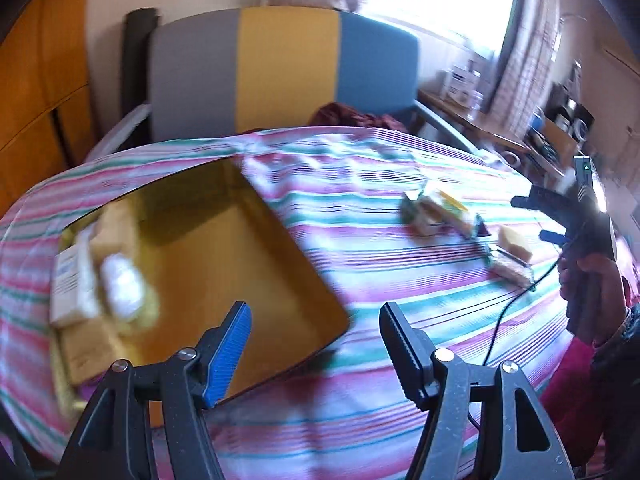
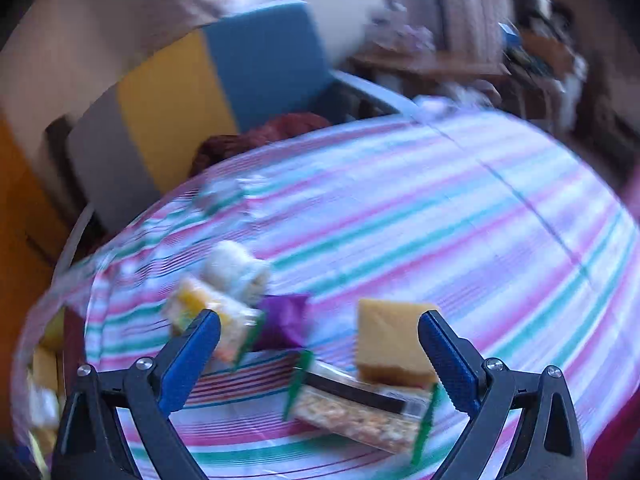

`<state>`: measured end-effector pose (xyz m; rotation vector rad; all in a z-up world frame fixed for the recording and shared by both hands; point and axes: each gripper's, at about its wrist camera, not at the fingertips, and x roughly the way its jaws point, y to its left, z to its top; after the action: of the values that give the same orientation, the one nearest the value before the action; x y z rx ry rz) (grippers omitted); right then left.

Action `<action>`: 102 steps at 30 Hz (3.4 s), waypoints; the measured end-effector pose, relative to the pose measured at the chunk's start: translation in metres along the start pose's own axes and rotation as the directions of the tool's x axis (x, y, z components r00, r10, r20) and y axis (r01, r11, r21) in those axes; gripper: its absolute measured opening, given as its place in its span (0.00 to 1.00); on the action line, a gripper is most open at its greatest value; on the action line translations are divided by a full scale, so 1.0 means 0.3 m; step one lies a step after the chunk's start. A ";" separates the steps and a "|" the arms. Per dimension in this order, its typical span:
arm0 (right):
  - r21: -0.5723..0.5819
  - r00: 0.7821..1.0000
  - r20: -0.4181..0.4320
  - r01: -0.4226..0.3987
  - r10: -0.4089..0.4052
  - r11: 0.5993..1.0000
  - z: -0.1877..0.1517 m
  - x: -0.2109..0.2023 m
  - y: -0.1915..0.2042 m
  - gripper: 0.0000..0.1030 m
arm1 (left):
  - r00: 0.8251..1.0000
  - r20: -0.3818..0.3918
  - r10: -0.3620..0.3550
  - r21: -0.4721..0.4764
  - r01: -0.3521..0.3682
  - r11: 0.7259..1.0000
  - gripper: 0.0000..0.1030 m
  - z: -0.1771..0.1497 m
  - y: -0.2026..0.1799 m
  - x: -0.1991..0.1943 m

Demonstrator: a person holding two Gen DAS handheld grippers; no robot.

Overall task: Organize objects
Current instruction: 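Move both grippers from the tray back to the remaining snacks, then grasp the green-and-white tea box with the left gripper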

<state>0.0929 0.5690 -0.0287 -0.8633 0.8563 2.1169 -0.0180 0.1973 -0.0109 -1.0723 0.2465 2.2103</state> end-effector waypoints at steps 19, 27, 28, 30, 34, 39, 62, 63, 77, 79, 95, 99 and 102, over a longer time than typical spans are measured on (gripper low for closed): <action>0.254 0.987 0.030 -0.160 0.158 0.954 0.026 -0.045 -0.132 0.98 | 0.953 -0.212 -0.215 -0.133 0.190 0.973 0.58 0.355 -0.412 0.475; 0.263 0.977 0.009 -0.207 0.213 0.942 0.022 -0.032 -0.129 0.99 | 0.979 -0.203 0.011 0.010 -0.009 1.000 0.58 0.486 -0.576 0.692; 0.264 0.976 0.006 -0.211 0.217 0.941 0.022 -0.029 -0.130 0.99 | 0.977 -0.209 0.032 0.035 -0.025 0.999 0.58 0.489 -0.585 0.710; 0.270 0.975 -0.001 -0.214 0.223 0.939 0.023 -0.022 -0.136 0.99 | 0.973 -0.214 0.085 0.105 -0.064 0.992 0.58 0.476 -0.607 0.742; 0.294 0.971 -0.018 -0.223 0.239 0.929 0.024 -0.005 -0.150 0.99 | 0.977 -0.187 0.100 0.215 -0.059 0.975 0.57 0.390 -0.608 0.696; 0.279 0.969 -0.030 -0.229 0.247 0.933 0.020 -0.003 -0.136 0.99 | 0.984 -0.160 0.084 0.229 -0.046 0.972 0.56 0.273 -0.503 0.592; 0.188 0.968 -0.112 -0.204 0.227 0.961 -0.002 0.027 -0.077 1.00 | 0.986 -0.153 -0.059 0.116 0.078 0.990 0.56 0.121 -0.234 0.254; 0.180 0.967 -0.114 -0.206 0.228 0.962 -0.003 0.026 -0.072 1.00 | 0.986 -0.160 -0.050 0.139 0.072 0.988 0.56 0.127 -0.236 0.261; 0.177 0.967 -0.118 -0.204 0.227 0.963 -0.001 0.029 -0.065 1.00 | 0.879 -0.343 -0.332 -0.338 0.214 0.917 0.57 0.220 -0.168 0.428; 0.180 0.966 -0.122 -0.206 0.230 0.962 0.000 0.034 -0.066 1.00 | 0.875 -0.387 -0.293 -0.320 0.170 0.932 0.61 0.245 -0.174 0.464; 0.156 0.966 -0.133 -0.201 0.223 0.967 0.001 0.040 -0.060 1.00 | 0.851 -0.467 -0.238 -0.194 0.163 0.967 0.68 0.362 -0.325 0.624; 0.157 0.966 -0.127 -0.204 0.225 0.966 0.003 0.035 -0.062 1.00 | 0.883 -0.409 -0.228 -0.183 0.166 0.969 0.72 0.365 -0.294 0.575; 0.151 0.965 -0.133 -0.206 0.226 0.967 0.000 0.037 -0.054 1.00 | 0.919 -0.332 -0.214 -0.070 0.202 0.977 0.72 0.367 -0.295 0.496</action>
<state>0.0994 0.5816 -0.0422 -0.8994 1.2073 2.1681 -0.0978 0.3837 -0.0422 -1.4291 0.2308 1.8399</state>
